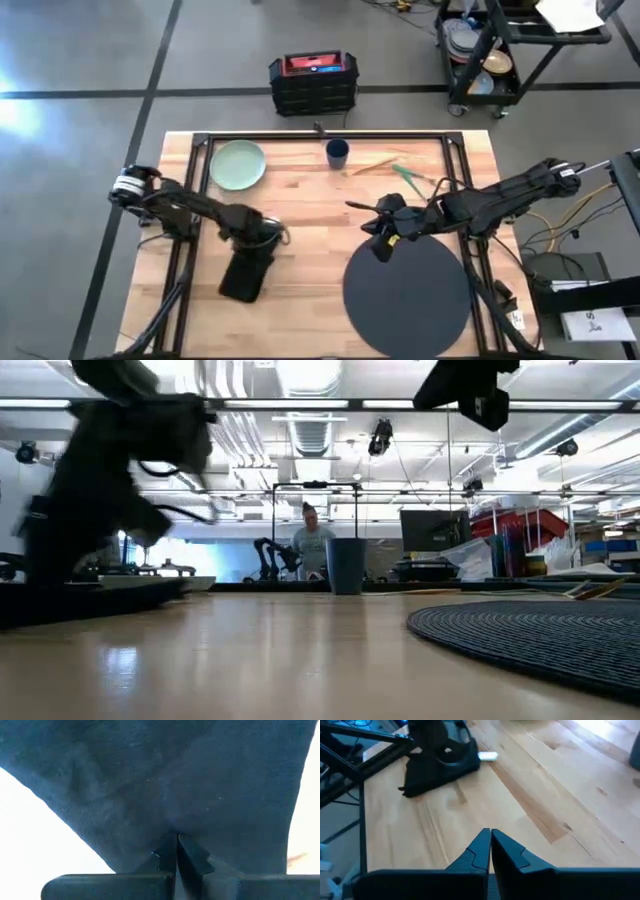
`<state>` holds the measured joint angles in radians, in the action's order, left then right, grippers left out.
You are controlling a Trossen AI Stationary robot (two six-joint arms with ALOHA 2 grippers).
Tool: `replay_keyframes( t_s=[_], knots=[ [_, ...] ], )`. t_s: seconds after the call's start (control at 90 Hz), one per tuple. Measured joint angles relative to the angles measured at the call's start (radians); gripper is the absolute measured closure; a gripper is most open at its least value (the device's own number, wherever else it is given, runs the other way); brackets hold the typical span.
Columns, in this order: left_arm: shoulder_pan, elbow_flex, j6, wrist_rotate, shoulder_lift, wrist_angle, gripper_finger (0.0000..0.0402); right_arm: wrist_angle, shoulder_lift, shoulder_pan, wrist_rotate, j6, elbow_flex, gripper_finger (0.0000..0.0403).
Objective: Set table place
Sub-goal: Move the black table napkin to the middle left of the table
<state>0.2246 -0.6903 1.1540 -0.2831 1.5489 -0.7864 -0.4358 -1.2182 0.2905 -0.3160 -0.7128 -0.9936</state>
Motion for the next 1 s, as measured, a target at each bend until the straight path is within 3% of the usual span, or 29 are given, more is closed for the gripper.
replay_keyframes(
  t_s=[0.289,0.467,0.667,1.0],
  knots=[
    [0.206,0.151,0.460,-0.054,-0.221,0.086,0.0401,-0.059,0.048,0.006,0.002,0.045,0.000,0.0403],
    [0.304,0.184,0.628,-0.086,-0.274,0.088,0.0401,-0.103,0.069,0.007,0.007,0.061,0.000,0.0403],
    [0.335,0.194,0.666,-0.093,-0.294,0.101,0.0401,-0.145,0.086,0.007,0.009,0.080,0.000,0.0403],
    [0.336,0.051,0.690,0.164,-0.312,0.061,0.0402,-0.153,0.085,0.006,0.005,0.123,0.000,0.0403]
  ],
)
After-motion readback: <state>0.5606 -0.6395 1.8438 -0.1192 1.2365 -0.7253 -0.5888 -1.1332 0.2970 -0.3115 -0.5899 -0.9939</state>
